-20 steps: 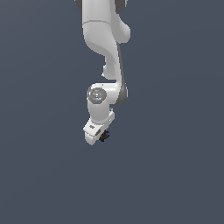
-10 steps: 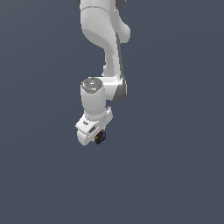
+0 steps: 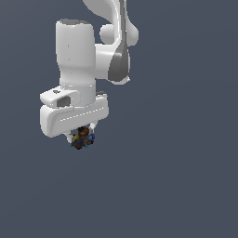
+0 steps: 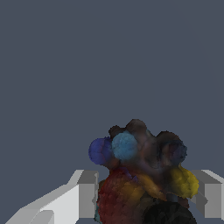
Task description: Pick up the object and move it to a goal position.
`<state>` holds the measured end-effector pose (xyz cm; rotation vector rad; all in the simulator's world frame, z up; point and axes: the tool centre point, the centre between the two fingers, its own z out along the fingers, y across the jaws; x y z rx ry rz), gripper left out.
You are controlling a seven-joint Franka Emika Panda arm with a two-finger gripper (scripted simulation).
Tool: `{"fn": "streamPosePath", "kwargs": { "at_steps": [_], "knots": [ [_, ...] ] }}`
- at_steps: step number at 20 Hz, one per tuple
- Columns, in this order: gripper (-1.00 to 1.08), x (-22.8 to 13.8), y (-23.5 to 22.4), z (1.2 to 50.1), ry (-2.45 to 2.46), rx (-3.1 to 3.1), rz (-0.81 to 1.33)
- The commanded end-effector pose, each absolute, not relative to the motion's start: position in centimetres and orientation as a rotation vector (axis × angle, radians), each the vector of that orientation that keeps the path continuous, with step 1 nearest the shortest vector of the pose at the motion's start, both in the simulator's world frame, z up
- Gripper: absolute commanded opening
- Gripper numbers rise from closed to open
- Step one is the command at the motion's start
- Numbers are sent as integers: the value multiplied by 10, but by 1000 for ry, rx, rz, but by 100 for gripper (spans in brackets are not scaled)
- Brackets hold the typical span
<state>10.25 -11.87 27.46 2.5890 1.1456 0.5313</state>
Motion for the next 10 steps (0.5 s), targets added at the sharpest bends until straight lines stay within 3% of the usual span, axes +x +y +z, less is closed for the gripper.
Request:
{"fn": "streamPosePath", "kwargs": {
  "at_steps": [1,10],
  "knots": [
    [-100,110,-133,334,1073,2534,635],
    [-100,102,-162,466,907,2396,850]
  ]
}}
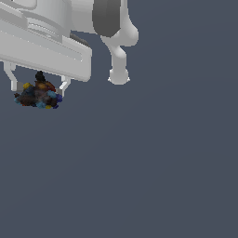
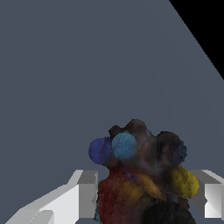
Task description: Pick up the object and move it to a goal position.
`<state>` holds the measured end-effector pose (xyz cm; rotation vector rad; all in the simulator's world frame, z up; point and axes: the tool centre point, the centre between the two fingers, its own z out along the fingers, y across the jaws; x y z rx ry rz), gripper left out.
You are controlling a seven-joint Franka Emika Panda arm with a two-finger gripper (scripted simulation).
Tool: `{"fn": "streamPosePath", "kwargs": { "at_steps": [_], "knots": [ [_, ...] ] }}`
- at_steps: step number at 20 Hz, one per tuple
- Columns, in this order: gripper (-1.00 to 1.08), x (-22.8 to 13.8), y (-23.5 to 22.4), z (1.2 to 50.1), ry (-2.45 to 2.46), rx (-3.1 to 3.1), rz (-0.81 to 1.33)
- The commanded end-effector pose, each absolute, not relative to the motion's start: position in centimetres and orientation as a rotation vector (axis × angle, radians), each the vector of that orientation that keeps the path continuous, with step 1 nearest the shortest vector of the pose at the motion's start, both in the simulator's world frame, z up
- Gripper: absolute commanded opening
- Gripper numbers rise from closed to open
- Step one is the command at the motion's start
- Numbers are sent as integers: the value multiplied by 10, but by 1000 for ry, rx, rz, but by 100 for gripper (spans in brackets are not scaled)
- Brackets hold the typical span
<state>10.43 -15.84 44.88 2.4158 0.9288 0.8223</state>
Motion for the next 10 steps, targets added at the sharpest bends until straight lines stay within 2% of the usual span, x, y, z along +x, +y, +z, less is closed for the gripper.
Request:
{"fn": "streamPosePath", "kwargs": {
  "at_steps": [1,5,10],
  "knots": [
    [-100,100,-163,475,896,2387,863],
    [-100,95,-168,497,867,2361,898],
    [-100,93,-169,502,860,2355,905]
  ]
}}
